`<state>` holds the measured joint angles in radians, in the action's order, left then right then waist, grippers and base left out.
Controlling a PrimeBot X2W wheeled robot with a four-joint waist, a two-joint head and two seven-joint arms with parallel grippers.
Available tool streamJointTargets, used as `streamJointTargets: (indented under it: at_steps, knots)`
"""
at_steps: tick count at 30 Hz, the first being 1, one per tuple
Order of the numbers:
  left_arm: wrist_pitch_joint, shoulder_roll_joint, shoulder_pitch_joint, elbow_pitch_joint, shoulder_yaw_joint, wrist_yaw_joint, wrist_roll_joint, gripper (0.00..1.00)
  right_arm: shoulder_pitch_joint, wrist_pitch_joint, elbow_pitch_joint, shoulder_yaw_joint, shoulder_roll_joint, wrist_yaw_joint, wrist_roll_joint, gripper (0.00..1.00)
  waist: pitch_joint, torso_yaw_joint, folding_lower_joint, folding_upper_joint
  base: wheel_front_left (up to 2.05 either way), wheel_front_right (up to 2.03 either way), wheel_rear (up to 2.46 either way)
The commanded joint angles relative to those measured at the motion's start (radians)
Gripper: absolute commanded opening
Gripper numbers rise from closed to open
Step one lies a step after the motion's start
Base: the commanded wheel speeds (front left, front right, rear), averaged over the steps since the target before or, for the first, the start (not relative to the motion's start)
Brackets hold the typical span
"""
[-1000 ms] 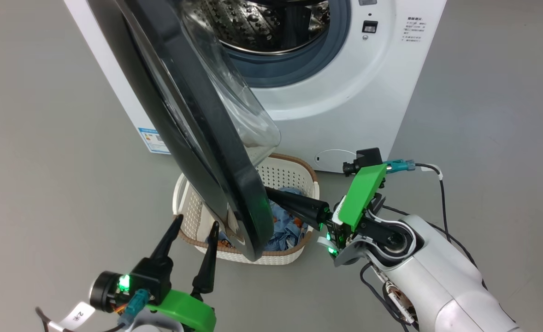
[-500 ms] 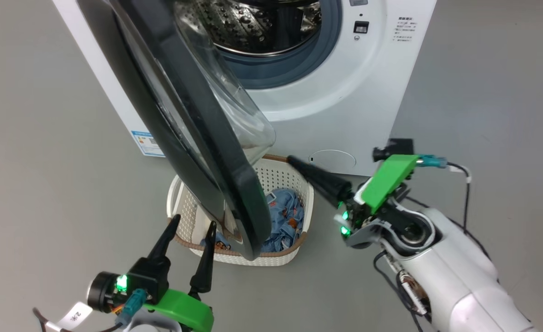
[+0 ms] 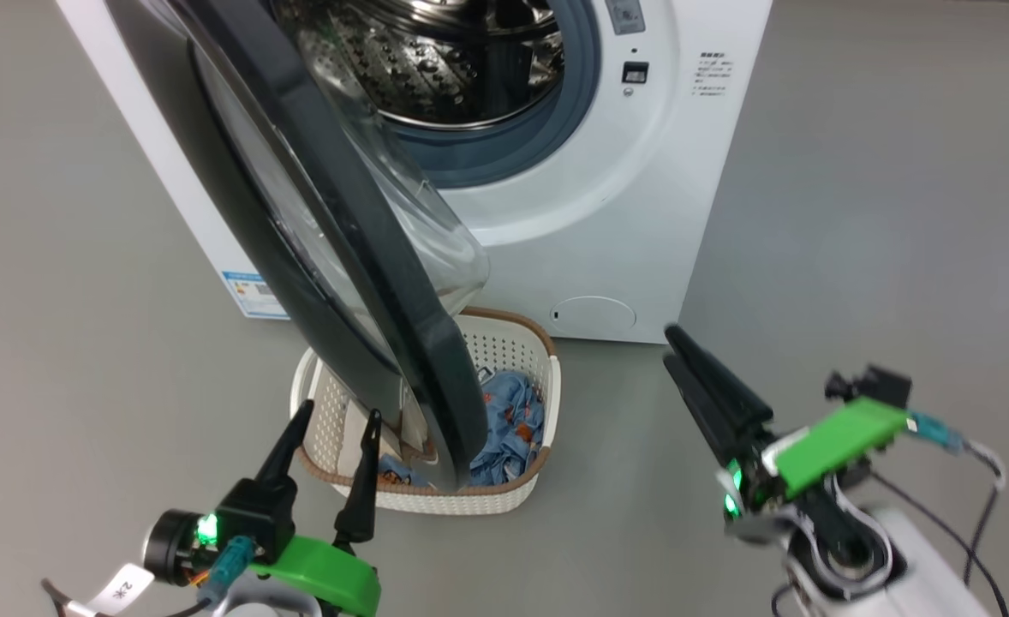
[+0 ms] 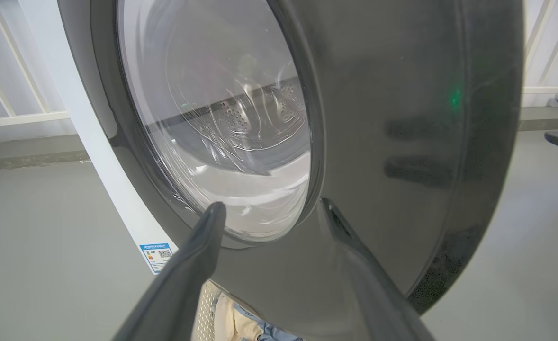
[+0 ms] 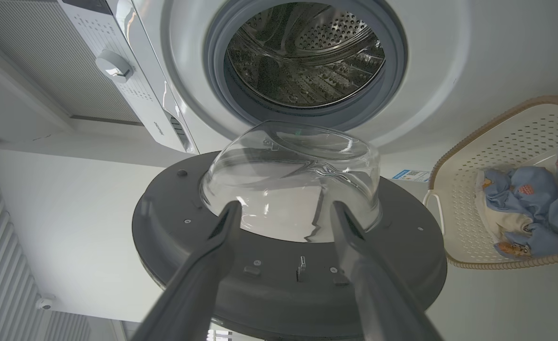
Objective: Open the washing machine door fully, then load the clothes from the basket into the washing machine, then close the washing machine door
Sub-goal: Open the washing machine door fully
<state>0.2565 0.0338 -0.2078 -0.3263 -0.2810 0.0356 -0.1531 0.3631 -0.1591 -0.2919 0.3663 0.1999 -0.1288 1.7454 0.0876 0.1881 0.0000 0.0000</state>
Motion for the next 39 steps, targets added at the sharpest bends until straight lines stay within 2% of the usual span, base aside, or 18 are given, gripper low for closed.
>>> streamJointTargets:
  at_steps: [1,8,15,16,20,23,27,29,30,31,32,34,35,39]
  knots:
    - [0.005,0.016,-0.003,0.016,0.039,0.003,0.009,1.0,-0.026,0.023,0.047,0.007,0.0,-0.002,-0.019,1.0,-0.01,-0.009,0.0,0.0,0.0,0.0,0.0]
    - [0.005,0.023,0.013,0.013,0.07,0.006,0.019,1.0,-0.185,0.163,0.126,0.01,0.006,-0.002,-0.128,1.0,-0.041,-0.037,0.0,0.0,0.0,0.0,0.0]
    - [0.005,0.028,0.032,0.015,0.099,0.007,0.023,1.0,-0.251,0.347,0.076,0.007,0.036,-0.002,-0.333,1.0,-0.07,-0.069,0.0,0.0,0.0,0.0,0.0]
    - [0.005,0.028,0.032,0.015,0.099,0.007,0.023,1.0,-0.251,0.347,0.076,0.007,0.036,-0.002,-0.333,1.0,-0.07,-0.069,0.0,0.0,0.0,0.0,0.0]
    - [0.005,0.034,0.042,0.017,0.113,0.009,0.024,1.0,-0.253,0.409,-0.002,-0.046,0.076,-0.002,-0.537,1.0,-0.079,-0.086,0.0,0.0,0.0,0.0,0.0]
    - [0.005,0.036,0.047,0.019,0.124,0.01,0.023,1.0,-0.253,0.419,-0.044,-0.153,0.085,-0.002,-0.745,1.0,-0.083,-0.093,0.0,0.0,0.0,0.0,0.0]
    - [0.005,0.039,0.051,0.026,0.14,0.009,0.023,1.0,-0.275,0.42,0.017,-0.355,0.034,-0.002,-1.052,1.0,-0.085,-0.1,0.0,0.0,0.0,0.0,0.0]
    - [0.005,0.039,0.053,0.03,0.149,0.008,0.022,1.0,-0.29,0.42,0.071,-0.421,0.009,-0.002,-1.201,1.0,-0.084,-0.103,0.0,0.0,0.0,0.0,0.0]
    - [0.005,0.04,0.055,0.033,0.156,0.008,0.021,1.0,-0.302,0.421,0.13,-0.461,-0.019,-0.002,-1.32,1.0,-0.083,-0.106,0.0,0.0,0.0,0.0,0.0]
    - [0.005,0.04,0.056,0.034,0.159,0.008,0.021,1.0,-0.31,0.421,0.158,-0.472,-0.032,-0.002,-1.378,1.0,-0.083,-0.107,0.0,0.0,0.0,0.0,0.0]
    - [0.005,0.04,0.056,0.034,0.159,0.008,0.021,1.0,-0.31,0.421,0.158,-0.472,-0.032,-0.002,-1.378,1.0,-0.083,-0.107,0.0,0.0,0.0,0.0,0.0]
    - [0.005,0.039,0.059,0.036,0.167,0.008,0.021,1.0,-0.338,0.421,0.216,-0.47,-0.075,-0.002,-1.503,1.0,-0.082,-0.109,0.0,0.0,0.0,0.0,0.0]
    - [0.005,0.039,0.059,0.035,0.17,0.008,0.02,1.0,-0.348,0.421,0.221,-0.463,-0.085,-0.002,-1.529,1.0,-0.082,-0.109,0.0,0.0,0.0,0.0,0.0]
    - [0.005,0.037,0.061,0.033,0.176,0.009,0.018,1.0,-0.371,0.421,0.194,-0.435,-0.116,-0.002,-1.575,1.0,-0.084,-0.109,0.0,0.0,0.0,0.0,0.0]
